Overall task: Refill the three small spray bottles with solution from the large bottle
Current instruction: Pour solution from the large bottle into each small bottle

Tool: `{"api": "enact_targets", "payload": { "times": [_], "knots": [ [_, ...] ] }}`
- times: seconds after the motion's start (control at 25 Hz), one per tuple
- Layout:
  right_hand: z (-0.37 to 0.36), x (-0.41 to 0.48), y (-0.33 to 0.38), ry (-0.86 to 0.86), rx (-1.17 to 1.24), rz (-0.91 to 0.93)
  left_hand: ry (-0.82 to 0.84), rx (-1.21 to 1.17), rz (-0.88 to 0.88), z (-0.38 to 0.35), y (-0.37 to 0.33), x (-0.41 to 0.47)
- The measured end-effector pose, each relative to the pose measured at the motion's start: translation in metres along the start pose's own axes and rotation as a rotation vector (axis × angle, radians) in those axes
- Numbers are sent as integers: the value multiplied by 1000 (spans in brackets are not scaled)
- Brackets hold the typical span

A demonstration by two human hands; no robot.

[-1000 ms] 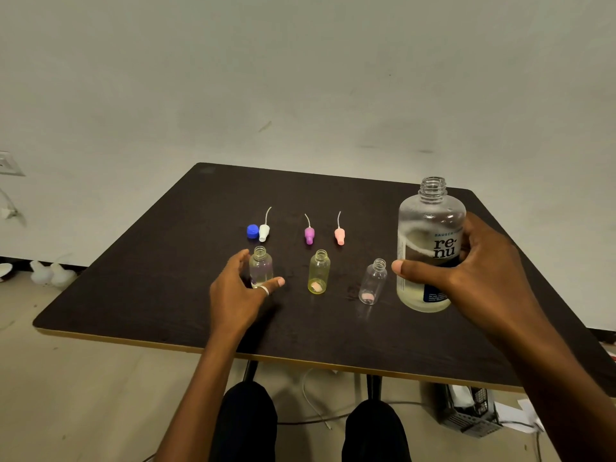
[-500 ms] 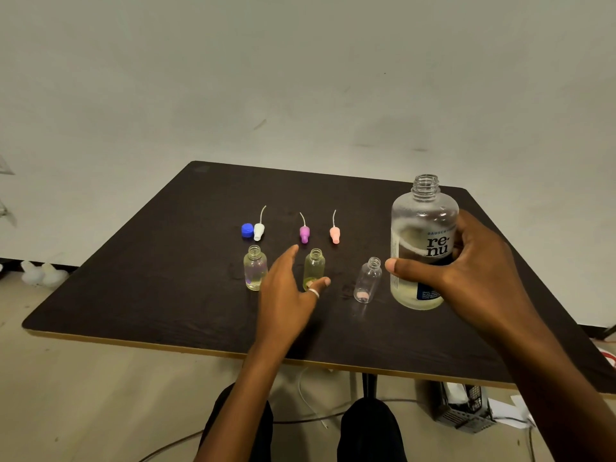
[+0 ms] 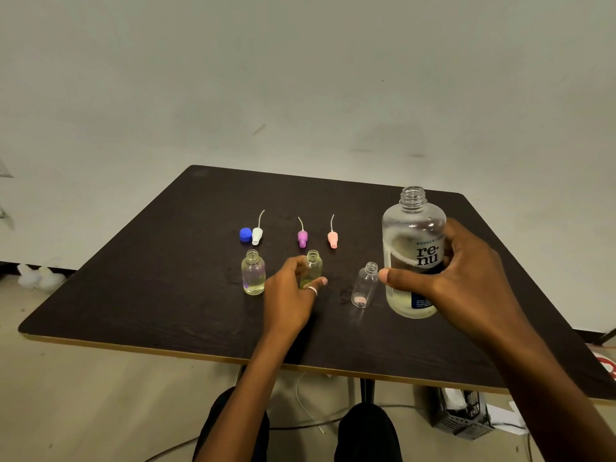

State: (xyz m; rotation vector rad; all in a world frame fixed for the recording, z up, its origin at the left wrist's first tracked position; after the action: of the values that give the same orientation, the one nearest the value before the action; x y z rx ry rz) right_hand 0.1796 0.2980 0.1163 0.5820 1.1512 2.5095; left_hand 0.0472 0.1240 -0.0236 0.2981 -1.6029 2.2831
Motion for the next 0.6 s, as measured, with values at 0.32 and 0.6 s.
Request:
{"api": "enact_targets", "payload": {
  "times": [0.32,0.6],
  "knots": [
    [4,-3,5,-89,-314,115,-80,-125,-250,46,-69,-30],
    [9,-14,17,-168,-534,227,-79,-155,-320,55,-92,-38]
  ]
}}
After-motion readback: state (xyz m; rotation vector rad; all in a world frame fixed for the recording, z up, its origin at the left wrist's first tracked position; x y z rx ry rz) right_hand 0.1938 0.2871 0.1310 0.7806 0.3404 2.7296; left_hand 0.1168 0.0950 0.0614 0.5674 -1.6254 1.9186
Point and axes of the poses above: each hand's wrist, its own x-axis towards the middle knuckle, its own z-axis out of the back of the hand, y = z × x, the point moved 1 cm from there along x, towards the middle knuckle, and after that the axes turned 12 degrees about -z, right-handed, at the moved point
